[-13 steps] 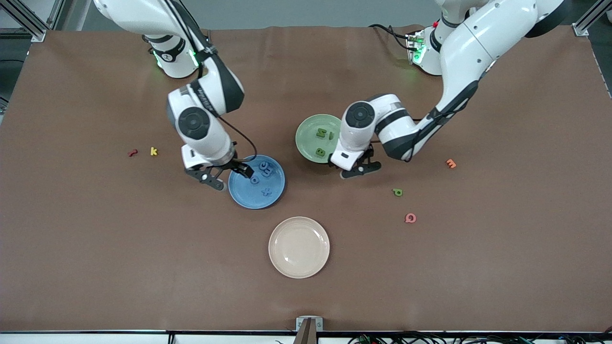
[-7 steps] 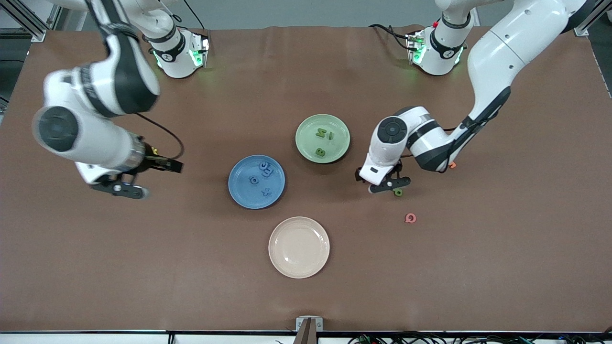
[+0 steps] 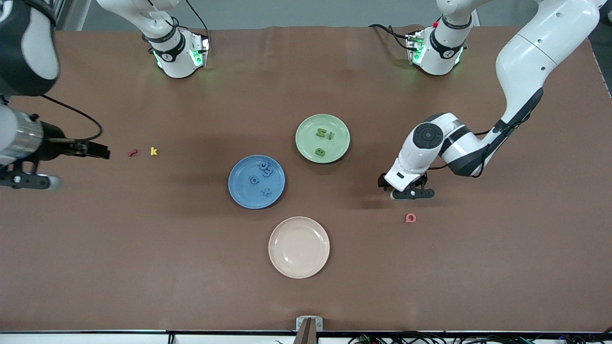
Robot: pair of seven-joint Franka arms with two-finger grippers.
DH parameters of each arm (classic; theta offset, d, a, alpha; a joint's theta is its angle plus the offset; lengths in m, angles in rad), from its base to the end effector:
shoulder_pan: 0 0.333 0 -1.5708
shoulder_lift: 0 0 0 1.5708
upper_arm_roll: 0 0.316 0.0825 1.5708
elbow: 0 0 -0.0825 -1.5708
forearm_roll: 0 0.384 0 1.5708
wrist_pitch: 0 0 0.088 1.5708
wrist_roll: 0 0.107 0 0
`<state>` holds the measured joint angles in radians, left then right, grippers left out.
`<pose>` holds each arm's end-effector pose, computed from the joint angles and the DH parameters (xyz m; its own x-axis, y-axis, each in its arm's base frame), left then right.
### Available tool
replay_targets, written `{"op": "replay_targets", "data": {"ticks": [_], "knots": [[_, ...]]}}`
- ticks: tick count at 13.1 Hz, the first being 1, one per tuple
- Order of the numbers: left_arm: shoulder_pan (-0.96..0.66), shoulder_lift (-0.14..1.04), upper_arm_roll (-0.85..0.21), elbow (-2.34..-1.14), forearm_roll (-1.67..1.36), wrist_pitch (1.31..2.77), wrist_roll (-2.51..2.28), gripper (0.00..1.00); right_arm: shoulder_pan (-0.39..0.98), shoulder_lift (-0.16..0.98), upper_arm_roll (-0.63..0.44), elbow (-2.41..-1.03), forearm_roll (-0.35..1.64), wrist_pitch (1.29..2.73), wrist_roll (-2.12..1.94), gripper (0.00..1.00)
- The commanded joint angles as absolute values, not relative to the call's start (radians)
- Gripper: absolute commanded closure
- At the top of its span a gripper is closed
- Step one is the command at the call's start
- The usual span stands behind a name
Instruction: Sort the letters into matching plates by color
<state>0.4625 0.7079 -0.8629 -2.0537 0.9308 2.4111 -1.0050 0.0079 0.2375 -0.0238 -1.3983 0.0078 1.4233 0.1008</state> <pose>0.5390 -0.2218 0.1936 0.9964 0.0005 0.0853 0.0029 -0.9996 -0.0283 0.6065 -0.0071 0.5550 0.9709 -0.1155 -0.2100 -0.1140 -0.9933 0.0190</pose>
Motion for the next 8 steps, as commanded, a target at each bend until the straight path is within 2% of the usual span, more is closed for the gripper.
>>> {"op": "replay_targets", "data": {"ticks": [1, 8], "knots": [[0.485, 0.703, -0.871, -2.079, 0.957, 2.439, -0.992, 0.01, -0.032, 0.253, -0.005, -1.358, -0.014, 1.401, 0.077, 0.0], [0.472, 0.744, -0.867, -2.056, 0.959, 2.448, -0.989, 0.02, -0.058, 0.265, -0.003, -1.322, -0.006, 1.402, 0.077, 0.0]]}}
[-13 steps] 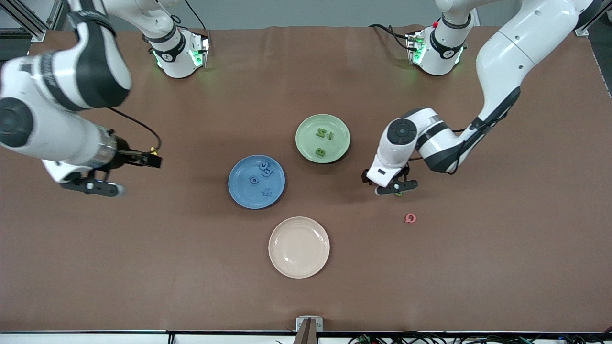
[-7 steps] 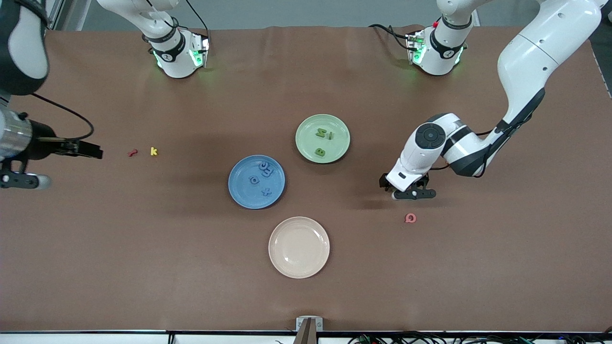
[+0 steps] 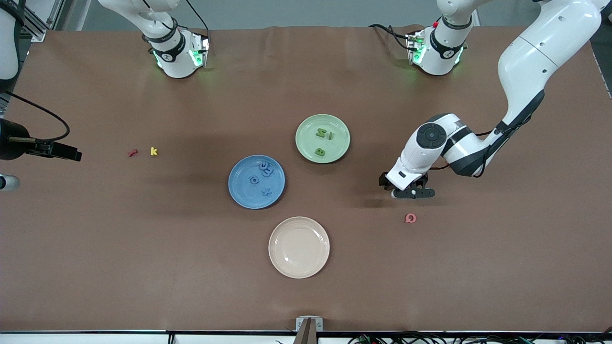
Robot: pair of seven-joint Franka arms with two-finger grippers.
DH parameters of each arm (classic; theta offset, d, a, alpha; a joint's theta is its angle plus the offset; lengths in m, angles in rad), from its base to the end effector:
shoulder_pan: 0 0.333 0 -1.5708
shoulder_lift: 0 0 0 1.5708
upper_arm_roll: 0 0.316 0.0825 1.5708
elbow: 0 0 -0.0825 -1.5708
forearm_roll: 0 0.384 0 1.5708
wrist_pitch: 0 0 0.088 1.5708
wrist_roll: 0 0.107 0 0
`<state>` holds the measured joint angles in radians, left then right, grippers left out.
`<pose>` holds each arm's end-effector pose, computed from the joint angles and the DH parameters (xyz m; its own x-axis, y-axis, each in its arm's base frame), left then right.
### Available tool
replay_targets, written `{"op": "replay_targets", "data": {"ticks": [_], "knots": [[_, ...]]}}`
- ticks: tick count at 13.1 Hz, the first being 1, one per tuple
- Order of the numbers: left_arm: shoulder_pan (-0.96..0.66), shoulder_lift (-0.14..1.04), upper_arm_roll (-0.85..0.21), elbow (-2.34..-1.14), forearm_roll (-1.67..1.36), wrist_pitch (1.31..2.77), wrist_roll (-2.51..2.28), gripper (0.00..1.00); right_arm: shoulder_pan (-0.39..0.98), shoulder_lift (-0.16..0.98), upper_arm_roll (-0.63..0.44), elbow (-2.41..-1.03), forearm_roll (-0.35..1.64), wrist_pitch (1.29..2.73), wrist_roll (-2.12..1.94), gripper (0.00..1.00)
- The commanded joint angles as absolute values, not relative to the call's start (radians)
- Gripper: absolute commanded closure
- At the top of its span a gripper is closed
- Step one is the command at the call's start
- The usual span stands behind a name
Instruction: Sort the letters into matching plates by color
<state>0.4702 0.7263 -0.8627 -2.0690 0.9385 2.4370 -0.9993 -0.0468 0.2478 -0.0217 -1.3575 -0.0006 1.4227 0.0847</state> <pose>0.5331 -0.2222 0.1843 0.9972 -0.0107 0.0741 -0.0104 -0.9999 -0.0053 0.6099 -0.0403 0.5671 0.9718 -0.1519 -0.1804 -0.1505 -0.9884 0.0213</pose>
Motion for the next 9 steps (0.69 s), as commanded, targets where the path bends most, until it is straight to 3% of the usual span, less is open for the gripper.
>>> {"op": "replay_targets", "data": {"ticks": [1, 5, 9], "knots": [[0.471, 0.75, -0.865, -2.051, 0.959, 2.448, -0.988, 0.02, -0.051, 0.261, -0.002, -1.328, -0.009, 1.399, 0.09, 0.0], [0.453, 0.759, -0.836, -2.033, 0.96, 2.482, -0.988, 0.05, -0.048, 0.14, 0.002, -1.441, 0.003, 1.374, 0.092, 0.0], [0.439, 0.761, -0.818, -2.031, 0.96, 2.496, -0.989, 0.18, -0.035, 0.035, 0.005, -1.496, 0.003, 1.382, 0.092, 0.0]]}}
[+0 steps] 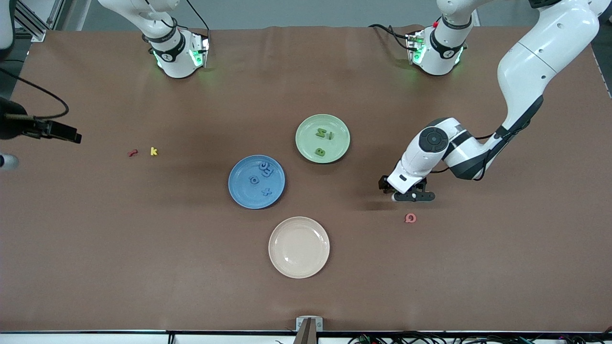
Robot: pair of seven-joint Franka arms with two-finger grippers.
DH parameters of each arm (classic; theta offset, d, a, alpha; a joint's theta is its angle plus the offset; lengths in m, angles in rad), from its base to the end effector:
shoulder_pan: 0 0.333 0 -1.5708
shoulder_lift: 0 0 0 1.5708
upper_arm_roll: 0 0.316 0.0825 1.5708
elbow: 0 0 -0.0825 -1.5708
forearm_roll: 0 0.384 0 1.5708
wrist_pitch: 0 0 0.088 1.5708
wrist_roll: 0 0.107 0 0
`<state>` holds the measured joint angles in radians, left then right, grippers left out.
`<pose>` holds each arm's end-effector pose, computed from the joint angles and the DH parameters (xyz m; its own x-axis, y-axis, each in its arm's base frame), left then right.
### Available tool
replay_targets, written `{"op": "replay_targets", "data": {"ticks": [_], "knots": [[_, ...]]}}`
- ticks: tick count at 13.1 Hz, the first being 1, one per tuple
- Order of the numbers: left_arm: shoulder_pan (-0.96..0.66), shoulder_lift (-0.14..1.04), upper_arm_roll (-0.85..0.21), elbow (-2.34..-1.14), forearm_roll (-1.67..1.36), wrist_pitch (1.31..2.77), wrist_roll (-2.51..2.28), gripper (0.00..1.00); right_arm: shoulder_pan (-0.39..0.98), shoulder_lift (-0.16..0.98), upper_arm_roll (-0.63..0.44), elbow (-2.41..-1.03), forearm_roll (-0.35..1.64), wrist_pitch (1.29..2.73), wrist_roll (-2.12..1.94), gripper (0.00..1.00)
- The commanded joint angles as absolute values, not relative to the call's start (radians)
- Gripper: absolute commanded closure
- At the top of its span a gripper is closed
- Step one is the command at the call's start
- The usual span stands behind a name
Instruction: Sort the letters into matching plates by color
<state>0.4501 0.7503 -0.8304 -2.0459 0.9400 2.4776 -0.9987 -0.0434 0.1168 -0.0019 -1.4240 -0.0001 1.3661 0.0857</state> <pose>0.5413 -0.2208 0.1762 0.9964 0.0028 0.0851 0.0007 -0.9997 0.0240 0.5676 -0.0257 0.6105 0.9763 -0.1300 -0.1731 -0.1293 -0.9915 0.0152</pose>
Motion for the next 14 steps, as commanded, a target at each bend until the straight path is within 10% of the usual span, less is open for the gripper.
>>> {"op": "replay_targets", "data": {"ticks": [1, 9, 14], "knots": [[0.437, 0.765, -0.813, -2.031, 0.96, 2.496, -0.989, 0.22, -0.023, 0.019, 0.005, -1.5, 0.003, 1.381, 0.092, 0.0], [0.436, 0.77, -0.808, -2.025, 0.988, 2.497, -1.005, 0.79, -0.003, -0.09, 0.0, -1.534, 0.023, 1.378, 0.094, 0.0], [0.434, 0.746, -0.818, -2.029, 0.976, 2.487, -1.015, 0.83, 0.0, -0.098, 0.003, -1.558, 0.023, 1.39, 0.091, 0.0]]}}
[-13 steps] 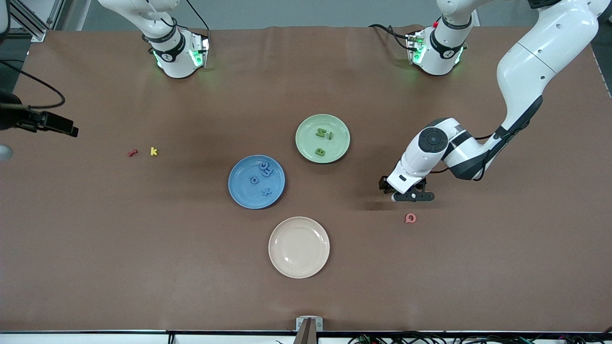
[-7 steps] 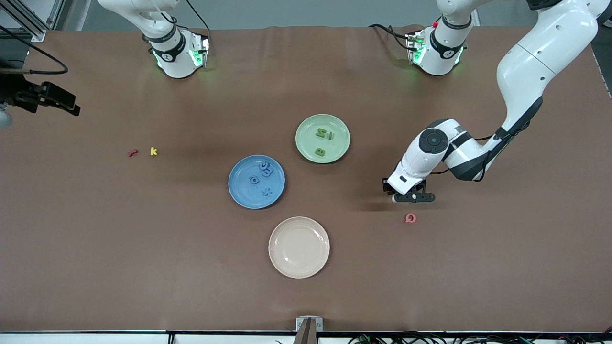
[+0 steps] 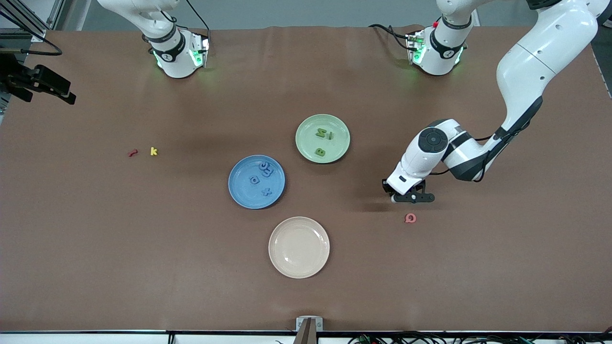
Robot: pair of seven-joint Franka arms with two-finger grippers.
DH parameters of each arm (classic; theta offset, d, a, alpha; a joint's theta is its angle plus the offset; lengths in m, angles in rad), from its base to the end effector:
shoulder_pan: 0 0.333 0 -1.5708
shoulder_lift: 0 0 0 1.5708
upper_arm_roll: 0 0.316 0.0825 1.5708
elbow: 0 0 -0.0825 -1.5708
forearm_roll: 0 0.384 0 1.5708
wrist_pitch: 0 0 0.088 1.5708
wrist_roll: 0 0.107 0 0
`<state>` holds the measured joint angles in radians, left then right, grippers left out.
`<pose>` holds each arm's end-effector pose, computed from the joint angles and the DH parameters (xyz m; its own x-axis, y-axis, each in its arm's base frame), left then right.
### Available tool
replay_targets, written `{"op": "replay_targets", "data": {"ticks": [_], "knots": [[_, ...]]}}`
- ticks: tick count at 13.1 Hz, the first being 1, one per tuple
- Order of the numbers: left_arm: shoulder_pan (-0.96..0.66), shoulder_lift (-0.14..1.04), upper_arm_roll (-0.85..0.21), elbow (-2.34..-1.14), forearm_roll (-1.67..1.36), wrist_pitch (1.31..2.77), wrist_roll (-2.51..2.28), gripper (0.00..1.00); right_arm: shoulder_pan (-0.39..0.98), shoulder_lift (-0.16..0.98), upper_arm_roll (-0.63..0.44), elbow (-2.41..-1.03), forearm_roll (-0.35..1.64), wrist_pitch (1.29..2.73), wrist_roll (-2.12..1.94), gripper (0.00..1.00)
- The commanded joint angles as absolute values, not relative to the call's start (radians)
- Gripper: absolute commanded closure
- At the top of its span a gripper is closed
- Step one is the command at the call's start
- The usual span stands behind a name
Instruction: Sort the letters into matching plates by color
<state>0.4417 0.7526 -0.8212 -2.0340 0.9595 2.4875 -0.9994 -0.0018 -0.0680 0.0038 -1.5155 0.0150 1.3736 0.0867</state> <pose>0.5457 -0.2209 0.1770 0.9943 -0.0075 0.1059 -0.0099 -0.9997 0.0221 0.5116 0.0029 0.6698 0.9938 -0.0817 -0.0748 -0.0825 -0.9966 -0.0082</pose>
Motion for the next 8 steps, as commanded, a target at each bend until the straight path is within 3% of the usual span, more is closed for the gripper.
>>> {"op": "replay_targets", "data": {"ticks": [1, 5, 8], "knots": [[0.433, 0.739, -0.836, -2.031, 0.97, 2.474, -1.026, 0.83, 0.0, -0.109, 0.003, -1.571, 0.023, 1.396, 0.091, 0.0], [0.446, 0.736, -1.007, -2.031, 0.918, 2.285, -1.15, 0.83, -0.002, -0.127, 0.002, -1.601, 0.023, 1.413, 0.089, 0.0], [0.423, 0.744, -1.083, -2.042, 0.911, 2.244, -1.279, 0.83, 0.0, -0.126, 0.002, -1.6, 0.015, 1.431, 0.078, 0.0]]}}
